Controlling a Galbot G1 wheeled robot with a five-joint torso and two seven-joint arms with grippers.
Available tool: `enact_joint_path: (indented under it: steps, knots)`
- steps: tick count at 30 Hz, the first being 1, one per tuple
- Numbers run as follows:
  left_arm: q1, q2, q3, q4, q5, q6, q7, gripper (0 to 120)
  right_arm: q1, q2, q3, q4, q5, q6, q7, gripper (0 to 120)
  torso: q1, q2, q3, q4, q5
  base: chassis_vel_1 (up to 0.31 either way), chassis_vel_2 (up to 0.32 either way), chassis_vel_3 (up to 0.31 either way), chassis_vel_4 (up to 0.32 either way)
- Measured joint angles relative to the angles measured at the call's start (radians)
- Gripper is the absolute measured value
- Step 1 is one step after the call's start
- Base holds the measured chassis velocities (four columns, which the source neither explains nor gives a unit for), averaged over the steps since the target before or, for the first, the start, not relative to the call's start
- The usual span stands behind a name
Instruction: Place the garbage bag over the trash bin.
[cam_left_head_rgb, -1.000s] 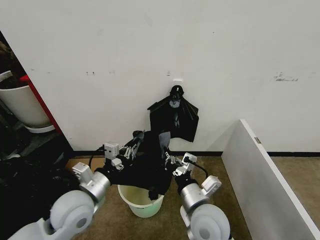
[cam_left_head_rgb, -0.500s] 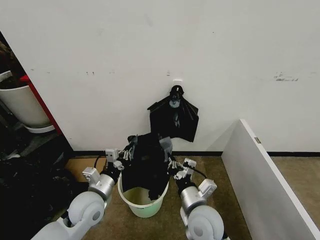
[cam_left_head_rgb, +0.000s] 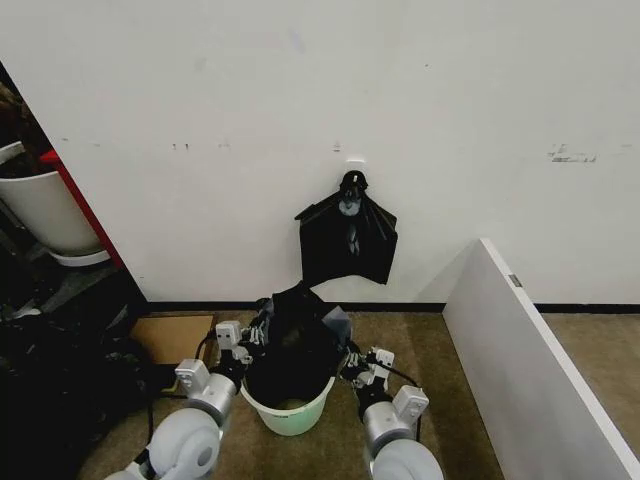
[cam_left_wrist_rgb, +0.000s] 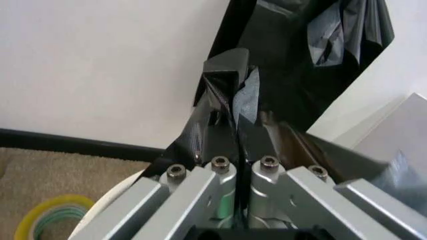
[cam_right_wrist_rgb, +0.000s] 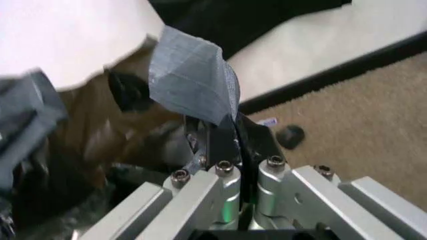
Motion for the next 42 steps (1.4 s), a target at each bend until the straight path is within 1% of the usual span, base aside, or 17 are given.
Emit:
enact_joint_path:
  steps: [3,8,10,13,16,17,20,23,26,27,32,33,35,37,38,41,42]
  knots:
    - [0.011,0.005,-0.011,-0.012,-0.001,0.001,-0.01,0,-0.013,0.015,-0.012,-0.02,-0.027,-0.003,0.004,0,0.0,0.0,0.0,-0.0001,-0.0001,0.0,0.0,0.0,0.0]
    - [0.051,0.015,-0.041,-0.028,-0.003,-0.003,-0.02,0,-0.014,0.043,-0.026,-0.027,-0.051,-0.017,0.02,0,0.0,0.0,0.0,0.0004,-0.0019,0.0,0.0,0.0,0.0]
    - [0.078,0.007,-0.047,-0.011,0.008,-0.021,-0.02,0,-0.008,0.055,-0.03,-0.034,-0.062,-0.021,0.037,0,0.0,0.0,0.0,0.0003,-0.0027,0.0,0.0,0.0,0.0]
    - [0.096,-0.008,-0.046,-0.003,0.017,-0.031,-0.023,0,-0.008,0.057,-0.03,-0.036,-0.064,-0.028,0.049,0,0.0,0.0,0.0,0.0003,-0.003,0.0,0.0,0.0,0.0]
    - [0.111,-0.027,-0.041,-0.007,0.027,-0.034,-0.038,0,-0.018,0.056,-0.03,-0.03,-0.075,-0.035,0.057,0,0.0,0.0,0.0,0.0014,-0.0024,0.0,0.0,0.0,0.0]
    - [0.113,-0.027,-0.038,-0.016,0.028,-0.032,-0.048,0,-0.029,0.052,-0.032,-0.023,-0.084,-0.048,0.062,0,0.0,0.0,0.0,0.0011,-0.0007,0.0,0.0,0.0,0.0]
    - [0.113,-0.02,-0.034,-0.024,0.028,-0.023,-0.057,0,-0.035,0.044,-0.039,-0.02,-0.095,-0.062,0.065,0,0.0,0.0,0.0,0.0007,-0.0006,0.0,0.0,0.0,0.0]
    - [0.112,0.006,-0.035,-0.032,0.024,0.006,-0.075,0,-0.037,0.011,-0.048,-0.019,-0.12,-0.111,0.063,0,0.0,0.0,0.0,0.0002,-0.0006,0.0,0.0,0.0,0.0]
    - [0.113,0.021,-0.035,-0.038,0.021,0.023,-0.081,0,-0.033,-0.011,-0.049,-0.02,-0.133,-0.128,0.056,0,0.0,0.0,0.0,-0.0004,-0.0002,0.0,0.0,0.0,0.0]
    - [0.113,0.03,-0.035,-0.042,0.019,0.034,-0.083,0,-0.028,-0.027,-0.05,-0.02,-0.143,-0.139,0.049,0,0.0,0.0,0.0,-0.0006,0.0018,0.0,0.0,0.0,0.0]
    - [0.089,0.073,-0.012,-0.047,-0.005,0.079,-0.084,0,0.013,-0.097,-0.061,-0.056,-0.196,-0.164,-0.014,0,0.0,0.0,0.0,-0.0009,0.0036,0.0,0.0,0.0,0.0]
    - [0.089,0.073,-0.012,-0.047,-0.005,0.079,-0.084,0,0.013,-0.097,-0.061,-0.056,-0.196,-0.164,-0.014,0,0.0,0.0,0.0,-0.0009,0.0036,0.0,0.0,0.0,0.0]
    - [0.074,0.092,-0.005,-0.051,-0.024,0.105,-0.083,0,0.031,-0.129,-0.071,-0.066,-0.212,-0.174,-0.042,0,0.0,0.0,0.0,-0.0007,0.0036,0.0,0.0,0.0,0.0]
    - [0.063,0.115,-0.002,-0.06,-0.04,0.131,-0.086,0,0.049,-0.161,-0.075,-0.067,-0.219,-0.186,-0.057,0,0.0,0.0,0.0,-0.0001,0.0016,0.0,0.0,0.0,0.0]
    - [0.062,0.125,-0.002,-0.065,-0.048,0.143,-0.092,0,0.052,-0.17,-0.079,-0.063,-0.219,-0.197,-0.059,0,0.0,0.0,0.0,-0.0001,0.0016,0.0,0.0,0.0,0.0]
    - [0.066,0.139,-0.003,-0.079,-0.058,0.157,-0.102,0,0.058,-0.185,-0.087,-0.046,-0.217,-0.223,-0.054,0,0.0,0.0,0.0,-0.0002,0.0017,0.0,0.0,0.0,0.0]
    - [0.071,0.142,-0.004,-0.083,-0.059,0.16,-0.105,0,0.06,-0.189,-0.089,-0.038,-0.212,-0.234,-0.047,0,0.0,0.0,0.0,0.0,0.001,0.0,0.0,0.0,0.0]
